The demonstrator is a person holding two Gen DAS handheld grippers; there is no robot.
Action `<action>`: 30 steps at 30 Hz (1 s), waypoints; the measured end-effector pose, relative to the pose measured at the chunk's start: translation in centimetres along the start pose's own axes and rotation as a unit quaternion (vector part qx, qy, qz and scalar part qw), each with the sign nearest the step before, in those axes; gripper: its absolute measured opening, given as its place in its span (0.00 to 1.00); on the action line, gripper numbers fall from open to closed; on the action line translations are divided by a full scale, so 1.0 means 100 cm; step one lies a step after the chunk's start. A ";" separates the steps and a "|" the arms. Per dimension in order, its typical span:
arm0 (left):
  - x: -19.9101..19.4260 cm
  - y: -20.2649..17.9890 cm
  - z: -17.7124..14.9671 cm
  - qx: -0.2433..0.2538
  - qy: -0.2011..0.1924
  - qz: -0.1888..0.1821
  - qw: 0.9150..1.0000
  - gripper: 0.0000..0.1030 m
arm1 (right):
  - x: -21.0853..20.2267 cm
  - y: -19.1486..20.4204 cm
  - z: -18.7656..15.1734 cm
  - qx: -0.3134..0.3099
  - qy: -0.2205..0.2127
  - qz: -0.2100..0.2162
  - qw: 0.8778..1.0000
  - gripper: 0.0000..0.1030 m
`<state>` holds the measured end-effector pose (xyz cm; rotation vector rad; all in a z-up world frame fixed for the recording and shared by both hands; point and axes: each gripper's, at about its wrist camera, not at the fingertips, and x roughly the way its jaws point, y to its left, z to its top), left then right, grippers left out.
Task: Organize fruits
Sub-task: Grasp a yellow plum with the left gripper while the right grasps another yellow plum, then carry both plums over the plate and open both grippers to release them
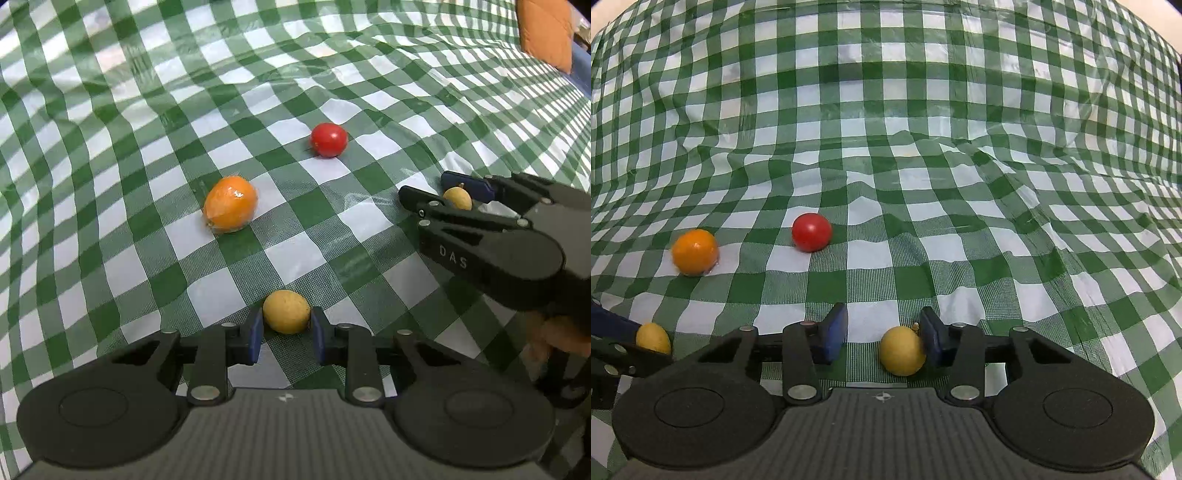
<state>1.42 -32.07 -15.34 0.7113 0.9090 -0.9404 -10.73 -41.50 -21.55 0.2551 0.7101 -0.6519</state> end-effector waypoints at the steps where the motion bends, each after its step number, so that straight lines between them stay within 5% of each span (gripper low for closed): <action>1: 0.000 -0.001 -0.001 -0.001 -0.001 0.000 1.000 0.29 | -0.004 0.001 -0.001 0.003 0.003 -0.004 1.000 0.47; 3: 0.001 0.001 -0.001 -0.006 0.000 -0.005 1.000 0.29 | -0.007 0.000 -0.001 0.008 0.012 -0.022 1.000 0.60; 6: -0.001 0.007 -0.004 -0.014 -0.005 -0.007 1.000 0.29 | -0.013 -0.008 -0.003 0.030 0.026 -0.022 0.999 0.59; 7: -0.001 0.008 -0.004 -0.015 -0.008 -0.007 1.000 0.29 | -0.014 -0.008 -0.003 0.033 0.028 -0.021 0.999 0.57; 9: -0.004 0.011 -0.005 -0.024 -0.012 -0.010 1.000 0.29 | -0.017 -0.007 -0.005 0.029 0.022 -0.014 0.999 0.24; 16: -0.064 0.016 -0.016 -0.037 -0.064 -0.009 0.997 0.29 | -0.053 -0.007 0.006 0.041 -0.026 -0.026 0.998 0.24; 25: -0.194 0.024 -0.091 -0.070 -0.099 -0.048 0.991 0.29 | -0.183 0.033 -0.024 0.022 -0.015 0.049 0.998 0.24; 30: -0.259 0.028 -0.150 -0.085 -0.100 -0.020 0.991 0.29 | -0.259 0.077 -0.040 -0.008 0.025 0.135 0.991 0.24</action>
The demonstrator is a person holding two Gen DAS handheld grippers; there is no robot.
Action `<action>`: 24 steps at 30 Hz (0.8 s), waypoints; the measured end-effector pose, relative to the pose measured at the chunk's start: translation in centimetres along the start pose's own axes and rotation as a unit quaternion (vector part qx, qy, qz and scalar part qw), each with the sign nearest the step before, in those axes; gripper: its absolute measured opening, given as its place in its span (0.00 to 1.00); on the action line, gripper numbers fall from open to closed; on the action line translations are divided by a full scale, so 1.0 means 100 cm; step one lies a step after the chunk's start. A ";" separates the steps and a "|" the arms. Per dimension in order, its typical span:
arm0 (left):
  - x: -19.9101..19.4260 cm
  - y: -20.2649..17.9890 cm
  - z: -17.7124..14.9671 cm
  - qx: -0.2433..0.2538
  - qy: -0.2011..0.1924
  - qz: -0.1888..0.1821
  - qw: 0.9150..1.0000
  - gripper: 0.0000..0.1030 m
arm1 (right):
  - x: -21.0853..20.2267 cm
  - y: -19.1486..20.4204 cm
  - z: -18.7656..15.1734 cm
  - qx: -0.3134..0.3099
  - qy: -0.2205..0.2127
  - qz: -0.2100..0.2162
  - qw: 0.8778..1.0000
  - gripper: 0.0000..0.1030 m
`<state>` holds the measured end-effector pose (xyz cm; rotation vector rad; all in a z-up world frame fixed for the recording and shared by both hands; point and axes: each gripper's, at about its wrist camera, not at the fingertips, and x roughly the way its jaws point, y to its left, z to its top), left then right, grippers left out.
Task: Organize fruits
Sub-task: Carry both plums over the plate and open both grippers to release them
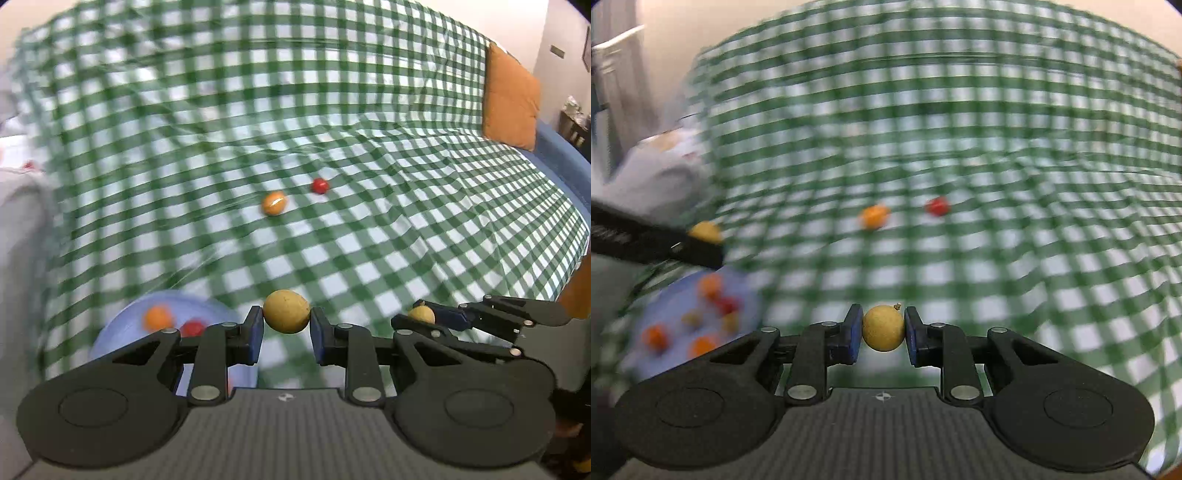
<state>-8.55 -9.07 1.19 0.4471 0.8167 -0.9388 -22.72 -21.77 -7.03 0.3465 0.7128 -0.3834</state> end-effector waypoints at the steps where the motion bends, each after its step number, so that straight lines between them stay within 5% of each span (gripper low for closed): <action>1: -0.014 0.003 -0.008 -0.005 0.002 0.008 1.000 0.29 | -0.013 0.014 -0.002 -0.010 0.002 0.013 1.000 0.24; 13: -0.138 0.036 -0.090 -0.059 -0.030 0.077 0.995 0.29 | -0.112 0.114 -0.010 -0.084 -0.015 0.092 0.992 0.24; 24: -0.162 0.041 -0.116 -0.078 -0.047 0.076 0.993 0.29 | -0.131 0.148 -0.024 -0.129 -0.011 0.089 0.988 0.24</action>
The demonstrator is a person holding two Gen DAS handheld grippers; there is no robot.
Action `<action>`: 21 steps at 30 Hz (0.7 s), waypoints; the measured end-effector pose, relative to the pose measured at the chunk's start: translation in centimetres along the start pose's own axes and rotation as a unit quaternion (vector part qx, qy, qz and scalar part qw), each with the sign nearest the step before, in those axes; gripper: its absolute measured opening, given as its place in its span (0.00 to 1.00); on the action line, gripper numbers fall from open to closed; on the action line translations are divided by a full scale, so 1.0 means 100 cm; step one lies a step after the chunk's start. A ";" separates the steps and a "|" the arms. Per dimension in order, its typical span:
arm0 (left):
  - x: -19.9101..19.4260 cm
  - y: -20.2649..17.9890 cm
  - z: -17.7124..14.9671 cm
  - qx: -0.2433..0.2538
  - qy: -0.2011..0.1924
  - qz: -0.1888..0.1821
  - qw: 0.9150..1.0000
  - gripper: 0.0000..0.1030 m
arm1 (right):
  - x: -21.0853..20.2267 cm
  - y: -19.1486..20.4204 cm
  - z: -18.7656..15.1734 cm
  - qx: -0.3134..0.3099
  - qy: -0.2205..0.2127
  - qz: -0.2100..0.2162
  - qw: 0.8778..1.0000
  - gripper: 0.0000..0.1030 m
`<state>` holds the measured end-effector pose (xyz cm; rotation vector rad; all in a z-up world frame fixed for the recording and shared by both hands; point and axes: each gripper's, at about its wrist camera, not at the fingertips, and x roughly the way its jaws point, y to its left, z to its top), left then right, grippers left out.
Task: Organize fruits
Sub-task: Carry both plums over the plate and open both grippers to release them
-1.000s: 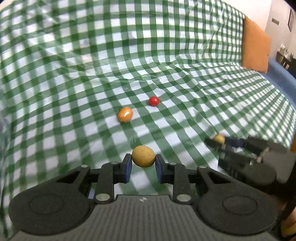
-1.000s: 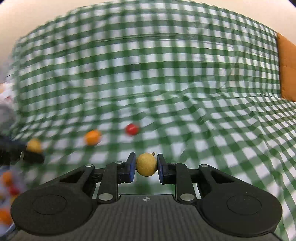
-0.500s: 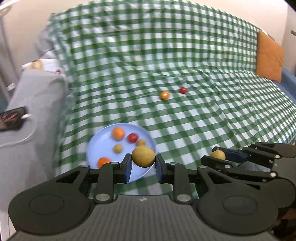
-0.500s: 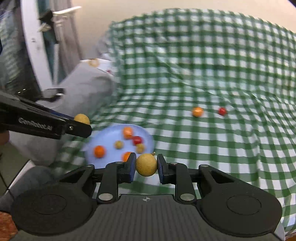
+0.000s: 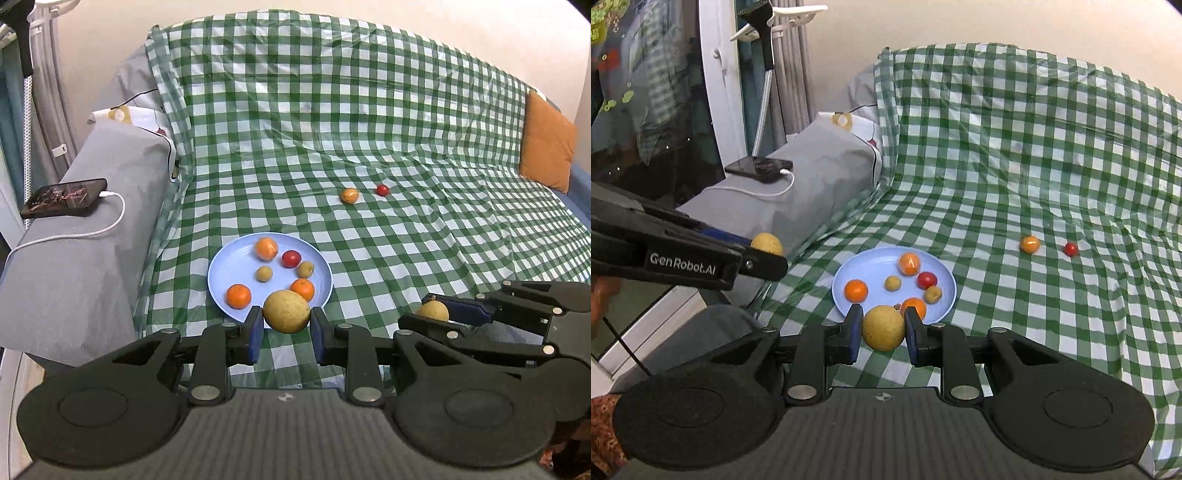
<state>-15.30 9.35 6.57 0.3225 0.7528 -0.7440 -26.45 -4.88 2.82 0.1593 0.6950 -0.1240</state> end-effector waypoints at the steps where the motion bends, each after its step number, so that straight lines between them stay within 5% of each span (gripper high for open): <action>1: 0.001 0.001 0.001 -0.003 -0.001 -0.001 1.000 0.29 | -0.001 0.000 -0.001 -0.002 0.000 -0.002 1.000 0.24; 21: 0.034 0.020 0.015 -0.022 0.014 0.019 0.999 0.29 | 0.032 -0.007 0.003 -0.006 0.037 -0.003 0.999 0.24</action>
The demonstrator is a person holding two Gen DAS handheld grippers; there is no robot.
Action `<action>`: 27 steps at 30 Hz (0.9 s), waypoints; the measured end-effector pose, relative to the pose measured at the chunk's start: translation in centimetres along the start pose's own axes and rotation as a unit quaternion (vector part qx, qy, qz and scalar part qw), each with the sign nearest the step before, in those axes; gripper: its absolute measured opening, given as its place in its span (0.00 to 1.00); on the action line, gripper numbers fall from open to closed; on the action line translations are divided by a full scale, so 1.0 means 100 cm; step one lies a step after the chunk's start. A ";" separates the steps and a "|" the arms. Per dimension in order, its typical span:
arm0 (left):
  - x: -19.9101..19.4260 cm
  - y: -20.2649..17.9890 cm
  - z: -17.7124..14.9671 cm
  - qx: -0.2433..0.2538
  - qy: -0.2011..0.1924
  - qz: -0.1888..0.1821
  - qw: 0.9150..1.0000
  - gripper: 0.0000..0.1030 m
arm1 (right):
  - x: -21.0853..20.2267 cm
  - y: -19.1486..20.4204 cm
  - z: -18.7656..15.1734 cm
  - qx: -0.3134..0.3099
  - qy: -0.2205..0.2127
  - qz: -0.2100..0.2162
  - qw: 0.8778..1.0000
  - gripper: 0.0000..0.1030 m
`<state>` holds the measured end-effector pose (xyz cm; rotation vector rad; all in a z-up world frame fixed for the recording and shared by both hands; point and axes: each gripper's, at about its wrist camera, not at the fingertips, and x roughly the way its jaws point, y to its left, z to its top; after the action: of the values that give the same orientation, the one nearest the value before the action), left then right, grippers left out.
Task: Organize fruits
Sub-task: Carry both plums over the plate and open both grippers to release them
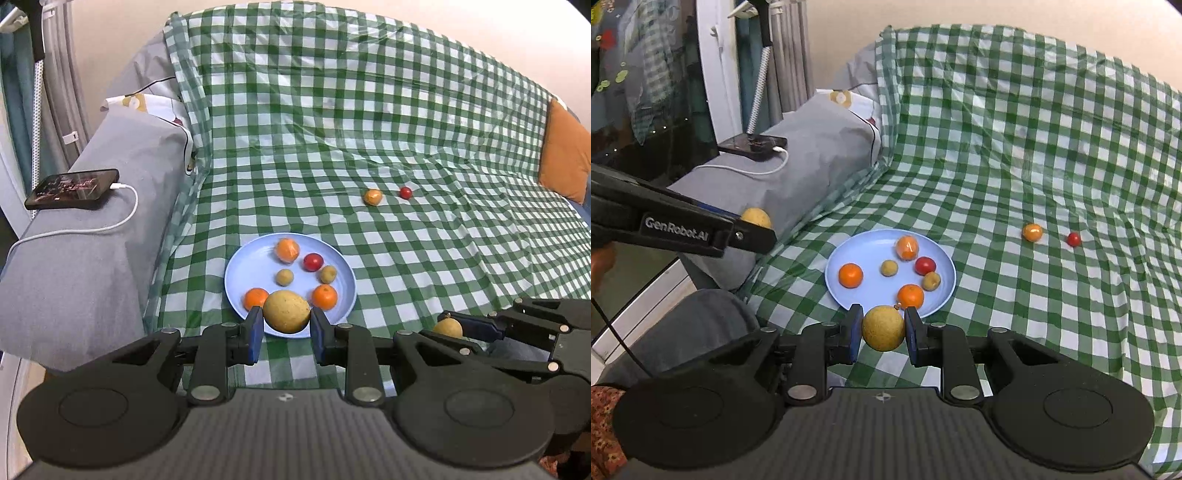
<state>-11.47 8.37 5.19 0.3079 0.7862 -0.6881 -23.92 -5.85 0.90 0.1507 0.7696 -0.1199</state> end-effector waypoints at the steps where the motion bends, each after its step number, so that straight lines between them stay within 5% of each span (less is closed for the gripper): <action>1: 0.005 0.000 0.003 -0.001 0.002 0.002 1.000 0.29 | 0.005 -0.002 0.001 0.001 0.002 0.000 1.000 0.24; 27: 0.206 0.011 0.063 0.022 0.115 0.041 0.992 0.29 | 0.188 -0.044 0.031 0.013 0.078 0.018 0.997 0.24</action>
<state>3.08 -3.18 -5.70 0.4627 0.9736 -0.5986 -9.16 -11.71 -10.44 0.2000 0.9208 -0.0856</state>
